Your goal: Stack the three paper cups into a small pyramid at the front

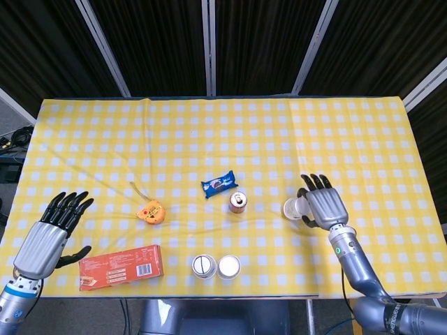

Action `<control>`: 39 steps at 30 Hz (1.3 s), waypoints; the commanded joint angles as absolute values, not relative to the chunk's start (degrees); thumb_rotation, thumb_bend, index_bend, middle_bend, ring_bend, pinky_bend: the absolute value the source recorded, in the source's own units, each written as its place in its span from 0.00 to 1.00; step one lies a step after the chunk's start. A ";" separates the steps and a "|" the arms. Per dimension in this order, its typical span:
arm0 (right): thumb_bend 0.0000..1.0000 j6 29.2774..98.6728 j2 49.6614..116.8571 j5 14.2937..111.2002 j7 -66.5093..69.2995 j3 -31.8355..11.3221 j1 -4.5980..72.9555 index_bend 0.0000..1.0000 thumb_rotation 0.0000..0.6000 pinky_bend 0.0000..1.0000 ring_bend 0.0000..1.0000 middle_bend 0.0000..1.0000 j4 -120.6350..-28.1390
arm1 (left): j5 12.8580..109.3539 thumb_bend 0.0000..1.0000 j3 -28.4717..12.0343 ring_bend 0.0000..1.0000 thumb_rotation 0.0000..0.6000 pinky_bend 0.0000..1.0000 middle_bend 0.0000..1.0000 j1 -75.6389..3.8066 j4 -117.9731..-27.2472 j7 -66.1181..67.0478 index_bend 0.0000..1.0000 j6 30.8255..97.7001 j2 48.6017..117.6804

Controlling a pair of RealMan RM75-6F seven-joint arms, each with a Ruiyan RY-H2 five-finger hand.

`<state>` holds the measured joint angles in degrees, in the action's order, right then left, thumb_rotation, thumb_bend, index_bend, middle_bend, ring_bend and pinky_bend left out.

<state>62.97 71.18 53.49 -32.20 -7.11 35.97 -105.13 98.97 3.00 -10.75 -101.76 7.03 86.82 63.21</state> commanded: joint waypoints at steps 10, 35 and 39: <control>0.26 68.99 62.14 76.78 -29.31 -4.06 32.00 0.46 1.00 0.00 0.00 0.06 -127.27 | 99.40 0.18 2.72 0.00 1.00 0.00 0.00 -10.23 -101.87 7.28 0.03 86.94 63.11; 0.26 62.73 64.19 89.40 -19.20 0.06 30.92 0.46 1.00 0.00 0.00 0.07 -125.18 | 99.42 0.18 2.10 0.00 1.00 0.00 0.00 -9.92 -101.72 7.07 0.03 86.26 63.00; 0.26 62.08 65.03 88.92 -19.63 0.04 31.01 0.47 1.00 0.00 0.00 0.07 -124.67 | 99.31 0.18 2.01 0.00 1.00 0.00 0.00 -9.91 -101.66 6.95 0.03 86.17 62.96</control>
<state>62.16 64.95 89.00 -19.57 0.03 30.99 -124.75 99.31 2.02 -9.91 -101.66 6.95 86.15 62.97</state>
